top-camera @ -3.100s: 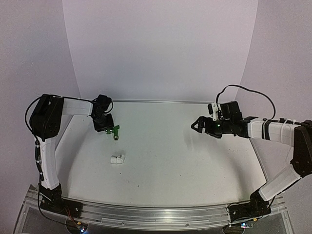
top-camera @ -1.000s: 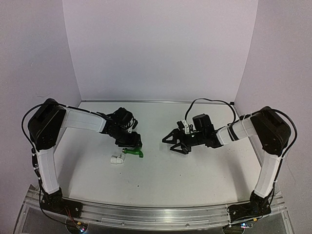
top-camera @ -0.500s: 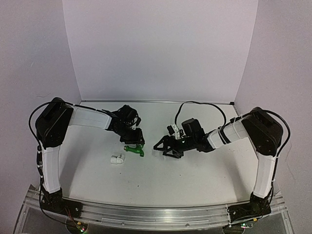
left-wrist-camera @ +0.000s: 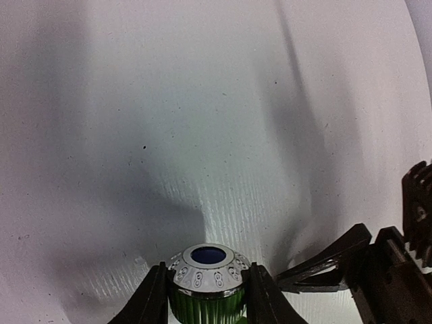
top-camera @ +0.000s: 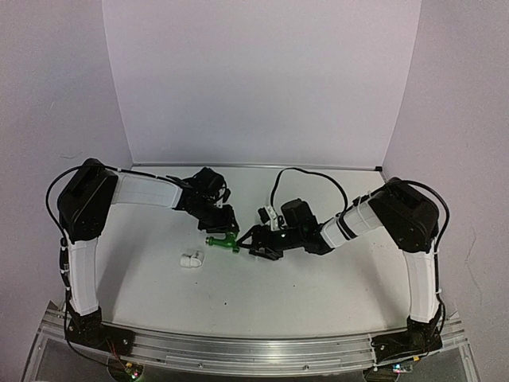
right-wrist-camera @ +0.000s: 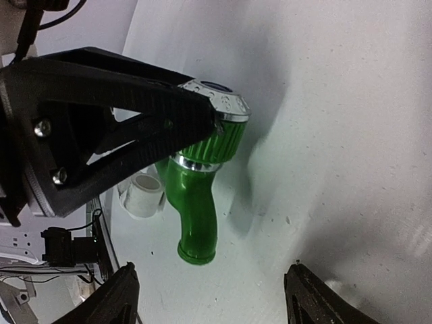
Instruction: Install the water faucets
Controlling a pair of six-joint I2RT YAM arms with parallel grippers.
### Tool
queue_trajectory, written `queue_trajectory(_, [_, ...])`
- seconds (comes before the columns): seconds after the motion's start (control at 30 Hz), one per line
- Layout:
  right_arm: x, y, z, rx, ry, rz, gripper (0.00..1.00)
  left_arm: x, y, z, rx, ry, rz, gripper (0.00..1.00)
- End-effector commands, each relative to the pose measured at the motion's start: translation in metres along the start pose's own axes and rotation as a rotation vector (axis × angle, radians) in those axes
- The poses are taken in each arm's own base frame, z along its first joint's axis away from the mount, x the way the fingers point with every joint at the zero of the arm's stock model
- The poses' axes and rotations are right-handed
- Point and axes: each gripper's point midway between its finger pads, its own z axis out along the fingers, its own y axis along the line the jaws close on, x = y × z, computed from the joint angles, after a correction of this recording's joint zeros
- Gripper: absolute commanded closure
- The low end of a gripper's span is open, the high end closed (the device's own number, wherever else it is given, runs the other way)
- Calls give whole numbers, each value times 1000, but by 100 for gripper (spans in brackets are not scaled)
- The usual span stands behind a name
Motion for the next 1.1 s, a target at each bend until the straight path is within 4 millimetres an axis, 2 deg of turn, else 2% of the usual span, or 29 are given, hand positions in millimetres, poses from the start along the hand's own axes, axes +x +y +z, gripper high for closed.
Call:
queue_trajectory(0.0, [-14,21,5,-91,-42,-30,28,-29,-40,-35,107,-88,-9,93])
queue_trajectory(0.27, [-7,31,-1,-152,-28,-62,38,-22,-52,-43,176,-72,36,94])
queue_trajectory(0.5, [-2,38,-3,-198,-13,-60,40,-19,-62,-50,251,-99,86,94])
queue_trajectory(0.67, [-4,45,-5,-225,-14,-75,50,-15,-63,-49,266,-92,91,94])
queue_trajectory(0.7, [-4,48,-5,-235,-12,-80,57,-14,-63,-49,271,-91,92,94])
queue_trajectory(0.83, [-5,47,-8,-229,-30,-77,93,-13,-66,-50,282,-91,95,93])
queue_trajectory(0.87, [-5,46,-9,-224,-34,-78,99,-13,-68,-51,289,-95,101,91])
queue_trajectory(0.9, [-4,44,-10,-217,-37,-75,100,-14,-69,-54,294,-101,108,86])
queue_trajectory(0.97, [-2,43,-13,-210,-41,-77,100,-19,-70,-62,285,-130,121,62])
queue_trajectory(1.0, [-2,45,-15,-212,-45,-84,100,-21,-68,-68,277,-148,126,45])
queue_trajectory(1.07, [1,47,-21,-212,-47,-104,100,-22,-64,-77,277,-166,133,28])
